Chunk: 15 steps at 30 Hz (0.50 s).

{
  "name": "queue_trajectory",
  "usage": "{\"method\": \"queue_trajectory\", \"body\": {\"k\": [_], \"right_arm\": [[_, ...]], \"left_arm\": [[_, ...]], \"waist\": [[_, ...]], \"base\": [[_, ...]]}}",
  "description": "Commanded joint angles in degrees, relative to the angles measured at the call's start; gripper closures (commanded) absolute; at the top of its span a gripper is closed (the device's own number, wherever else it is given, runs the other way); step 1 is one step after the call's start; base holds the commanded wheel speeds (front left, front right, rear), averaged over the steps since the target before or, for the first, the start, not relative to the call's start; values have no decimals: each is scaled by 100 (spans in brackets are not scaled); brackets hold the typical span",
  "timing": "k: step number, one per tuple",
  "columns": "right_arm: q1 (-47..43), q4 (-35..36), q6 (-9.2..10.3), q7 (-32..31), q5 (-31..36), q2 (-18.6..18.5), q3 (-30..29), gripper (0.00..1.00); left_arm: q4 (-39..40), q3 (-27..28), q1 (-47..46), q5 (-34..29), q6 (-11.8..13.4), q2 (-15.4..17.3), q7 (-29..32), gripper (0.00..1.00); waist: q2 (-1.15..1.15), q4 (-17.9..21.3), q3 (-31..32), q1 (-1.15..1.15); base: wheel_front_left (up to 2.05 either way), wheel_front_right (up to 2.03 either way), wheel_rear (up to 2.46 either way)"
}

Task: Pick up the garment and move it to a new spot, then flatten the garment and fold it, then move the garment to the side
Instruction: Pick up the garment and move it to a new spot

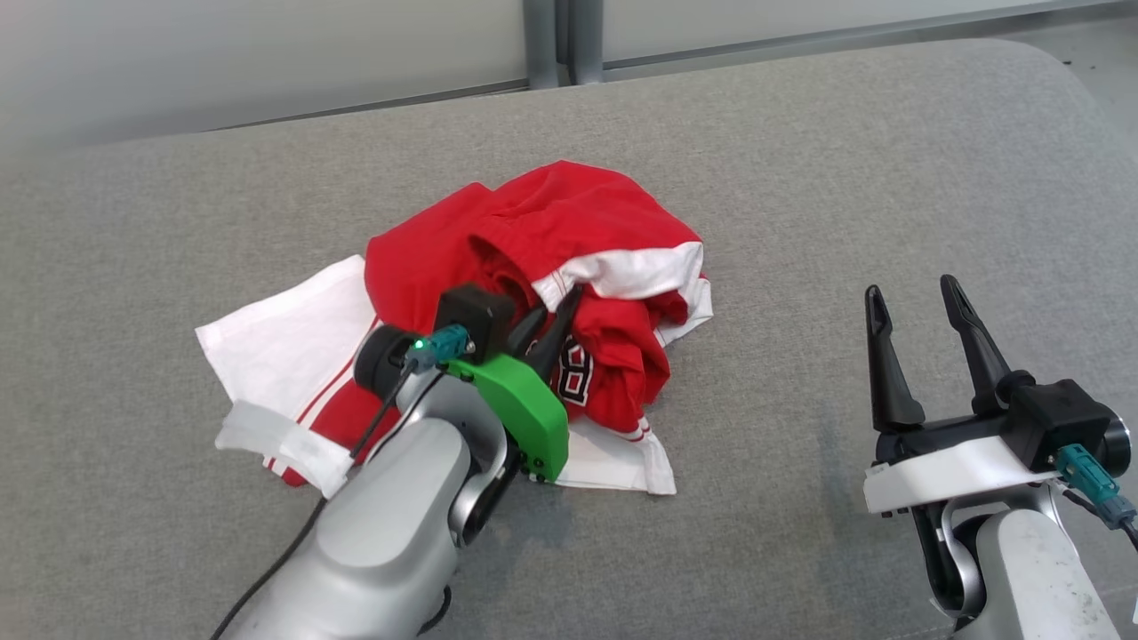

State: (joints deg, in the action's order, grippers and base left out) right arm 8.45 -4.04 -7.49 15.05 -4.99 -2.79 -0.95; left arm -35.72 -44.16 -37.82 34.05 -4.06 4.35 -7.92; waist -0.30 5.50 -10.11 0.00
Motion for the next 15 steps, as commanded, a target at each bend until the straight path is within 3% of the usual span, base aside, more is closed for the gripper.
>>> {"method": "queue_trajectory", "body": {"k": [1,6,10,11,12,13,15], "right_arm": [[-39,25,0,15,16,-18,4,0],[-40,29,0,15,45,-18,-7,0],[24,-19,0,15,53,-18,64,0],[45,-29,0,15,44,-19,82,0],[61,-45,0,15,34,-18,105,0],[70,-56,0,15,26,-18,114,0],[62,-70,0,15,14,-20,130,0]], "left_arm": [[-99,-32,86,41,-33,-31,-66,100],[-638,-360,212,164,-125,-122,-287,100],[-623,-687,220,456,-143,-140,-388,100],[-616,-770,200,515,-107,-139,-402,80],[-605,-872,178,573,-80,-139,-426,70],[-594,-960,161,635,-56,-141,-439,4],[-590,-1109,126,754,-25,-139,-482,0]], "waist": [[30,167,-130,0],[30,211,-205,0],[30,195,-181,0],[30,183,-170,0],[30,164,-153,0],[30,145,-136,0],[30,106,-91,0]], "base": [[0,0,0],[0,0,0],[0,0,0],[0,0,0],[0,0,0],[0,0,0],[0,0,0]]}}
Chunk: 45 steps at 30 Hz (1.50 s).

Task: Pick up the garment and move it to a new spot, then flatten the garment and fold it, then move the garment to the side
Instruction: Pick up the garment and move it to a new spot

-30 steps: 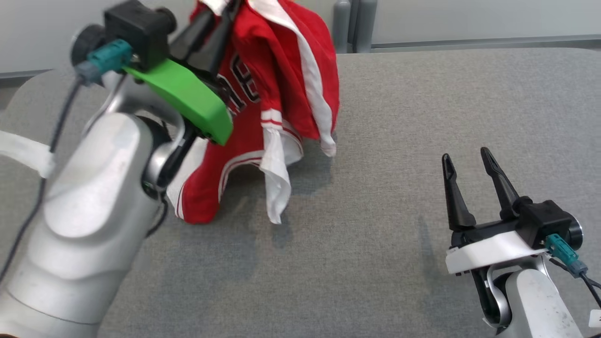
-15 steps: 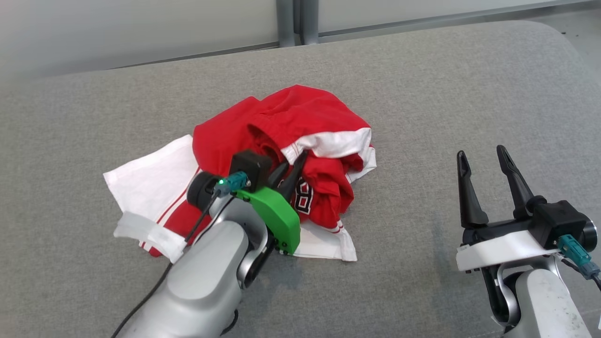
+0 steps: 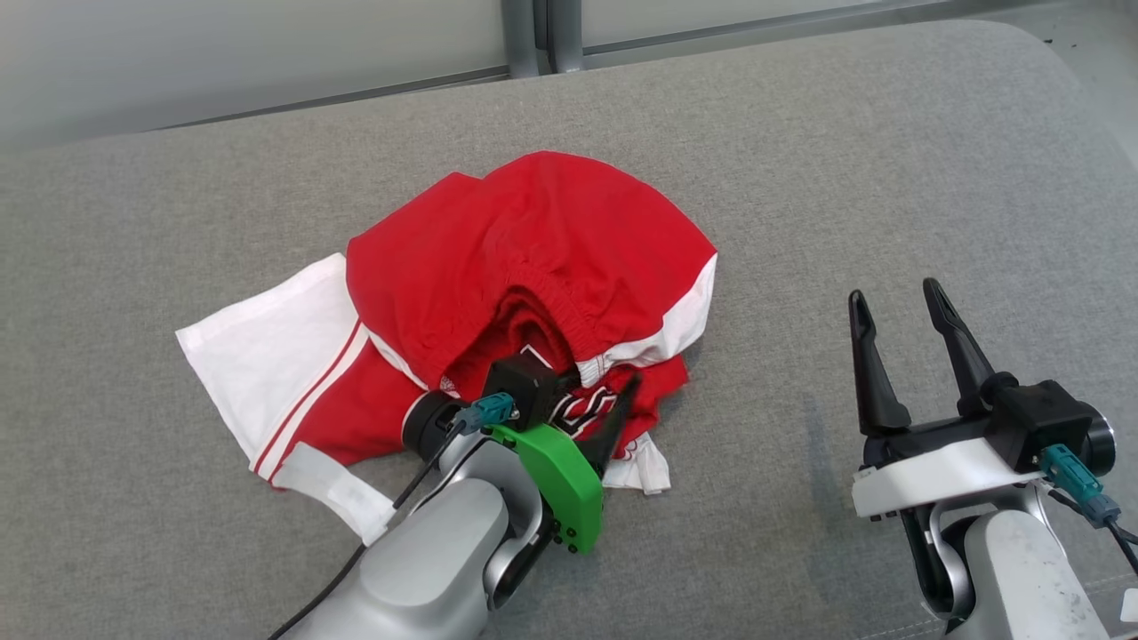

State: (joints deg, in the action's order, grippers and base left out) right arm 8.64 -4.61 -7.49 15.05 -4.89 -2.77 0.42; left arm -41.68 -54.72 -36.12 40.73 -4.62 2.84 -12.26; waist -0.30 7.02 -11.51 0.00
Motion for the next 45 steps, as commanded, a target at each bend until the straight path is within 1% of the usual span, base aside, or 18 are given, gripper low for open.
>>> {"method": "queue_trajectory", "body": {"k": [1,3,4,6,11,14,17,21,25,28,31,36,45], "right_arm": [[31,-18,0,15,-1,-20,-10,0],[-14,-31,0,15,7,-20,-33,0],[-74,-45,0,15,30,-21,-85,0],[-132,-55,0,15,57,-20,-132,0],[-232,-46,0,15,74,-20,-223,0],[-299,-57,0,15,97,-21,-251,0],[-358,-46,0,15,105,-20,-295,0],[-434,-10,0,15,105,-20,-326,0],[-457,12,0,15,117,-20,-323,0],[-462,23,0,15,141,-20,-336,0],[-441,32,0,15,156,-20,-330,0],[-329,68,0,15,199,-20,-305,0],[-134,106,0,15,197,-21,-331,0]], "left_arm": [[34,-90,-55,157,50,11,-72,0],[148,-128,-10,359,74,11,-122,0],[337,-155,47,524,116,9,-172,0],[501,-189,99,591,178,13,-215,0],[736,-202,255,466,324,14,-287,0],[829,-148,379,458,334,26,-299,0],[985,-33,582,410,424,184,-293,0],[1211,336,888,362,665,504,-292,0],[1273,664,1090,289,917,846,-294,0],[1235,891,1195,272,1038,1032,-294,0],[1057,1038,1233,319,1081,1187,-294,0],[568,1190,1075,444,1071,1263,-255,0],[-320,1344,641,705,857,1174,-3,0]], "waist": [[30,-71,78,0],[30,-126,149,0],[30,-206,234,0],[30,-293,328,0],[30,-486,561,0],[30,-554,653,0],[30,-638,756,0],[30,-701,815,0],[30,-716,801,0],[30,-716,762,0],[30,-692,701,0],[30,-614,526,0],[30,-466,134,0]], "base": [[0,0,0],[0,0,0],[0,0,0],[0,0,0],[0,0,0],[0,0,0],[0,0,0],[0,0,0],[0,0,0],[0,0,0],[0,0,0],[0,0,0],[0,0,0]]}}
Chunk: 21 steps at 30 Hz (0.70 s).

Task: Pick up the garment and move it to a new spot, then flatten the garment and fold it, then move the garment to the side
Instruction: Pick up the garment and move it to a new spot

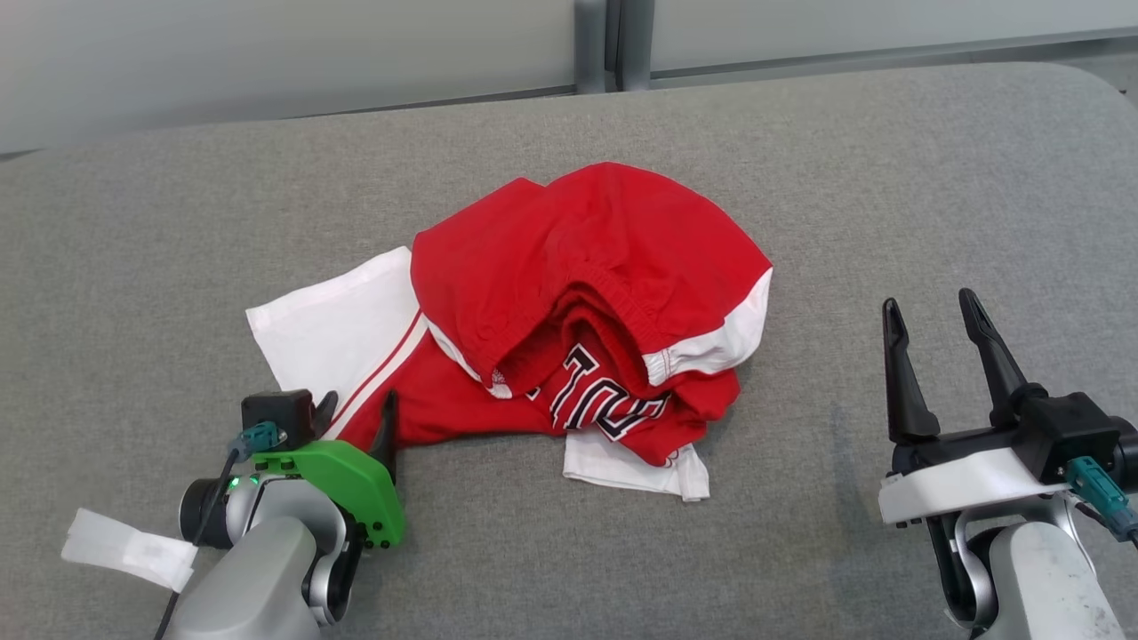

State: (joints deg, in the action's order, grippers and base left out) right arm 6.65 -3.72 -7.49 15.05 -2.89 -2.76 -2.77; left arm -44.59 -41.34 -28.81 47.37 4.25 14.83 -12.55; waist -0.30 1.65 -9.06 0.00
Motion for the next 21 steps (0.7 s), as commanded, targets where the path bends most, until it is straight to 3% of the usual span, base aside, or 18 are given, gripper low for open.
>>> {"method": "queue_trajectory", "body": {"k": [1,4,5,6,15,21], "right_arm": [[80,24,0,15,-9,-21,-8,0],[118,27,0,15,-23,-22,19,0],[140,24,0,15,-26,-21,28,0],[161,22,0,14,-30,-22,37,0],[128,-42,0,14,-35,-21,-7,0],[3,-78,0,14,-58,-22,-15,0]], "left_arm": [[-131,0,-135,70,-45,-50,85,0],[-412,-41,-263,120,-134,-97,295,0],[-503,-60,-300,120,-164,-116,354,13],[-637,-106,-360,85,-209,-165,418,100],[-886,-160,-596,-32,-301,-247,91,100],[-724,18,-799,-114,-221,-79,-186,100]], "waist": [[30,83,-144,0],[30,122,-230,0],[30,133,-249,0],[30,147,-276,0],[30,86,-211,0],[30,-63,14,0]], "base": [[0,0,0],[0,0,0],[0,0,0],[0,0,0],[0,0,0],[0,0,0]]}}
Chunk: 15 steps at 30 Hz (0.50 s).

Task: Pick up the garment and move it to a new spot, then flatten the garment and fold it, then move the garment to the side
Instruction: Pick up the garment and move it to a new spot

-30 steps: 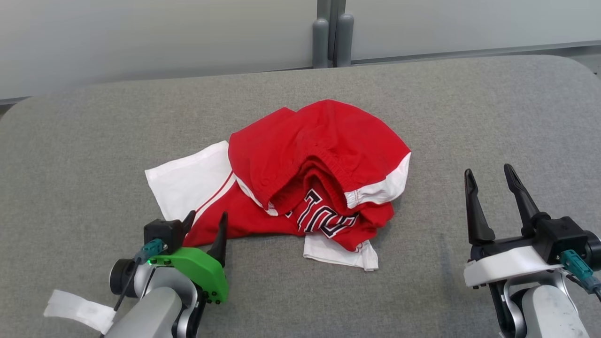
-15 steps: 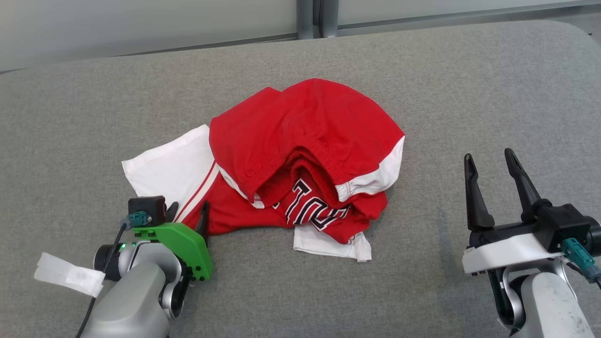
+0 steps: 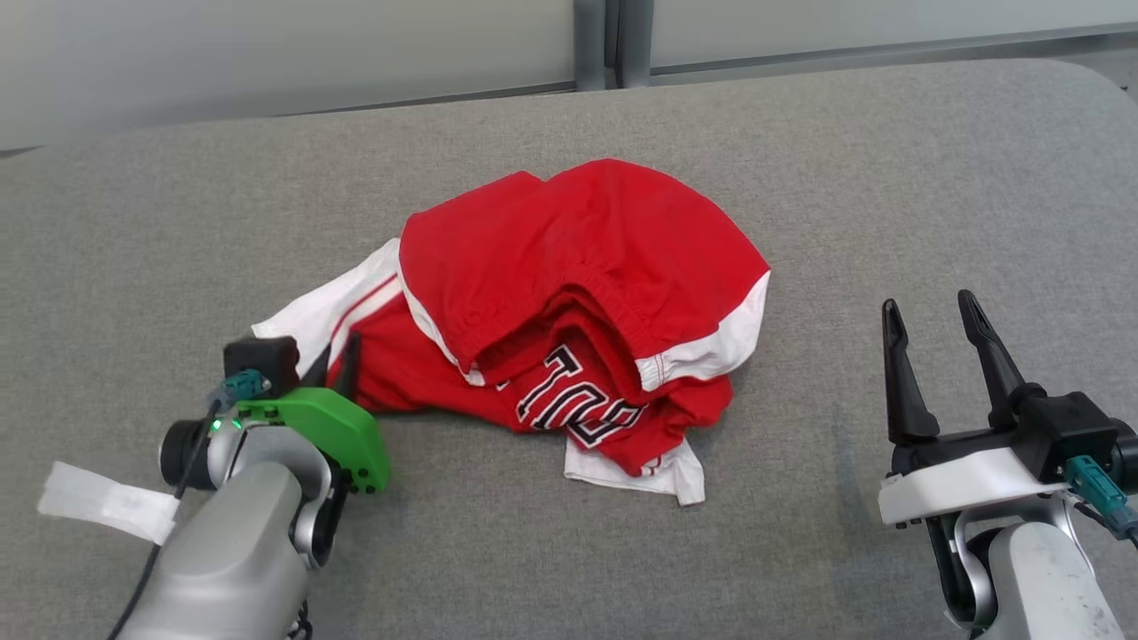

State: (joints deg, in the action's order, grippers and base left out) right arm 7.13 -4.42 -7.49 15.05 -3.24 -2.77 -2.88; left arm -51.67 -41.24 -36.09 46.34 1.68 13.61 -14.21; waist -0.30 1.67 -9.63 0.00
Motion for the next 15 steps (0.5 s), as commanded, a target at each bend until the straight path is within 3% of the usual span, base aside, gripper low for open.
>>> {"method": "queue_trajectory", "body": {"k": [1,15], "right_arm": [[-69,-23,0,14,-23,-21,-13,0],[-304,-102,0,14,-163,-21,7,0]], "left_arm": [[59,38,-108,-39,45,81,-48,100],[2022,240,-857,-669,376,1176,141,100]], "waist": [[30,-93,120,0],[30,-206,562,0]], "base": [[0,0,0],[0,0,0]]}}
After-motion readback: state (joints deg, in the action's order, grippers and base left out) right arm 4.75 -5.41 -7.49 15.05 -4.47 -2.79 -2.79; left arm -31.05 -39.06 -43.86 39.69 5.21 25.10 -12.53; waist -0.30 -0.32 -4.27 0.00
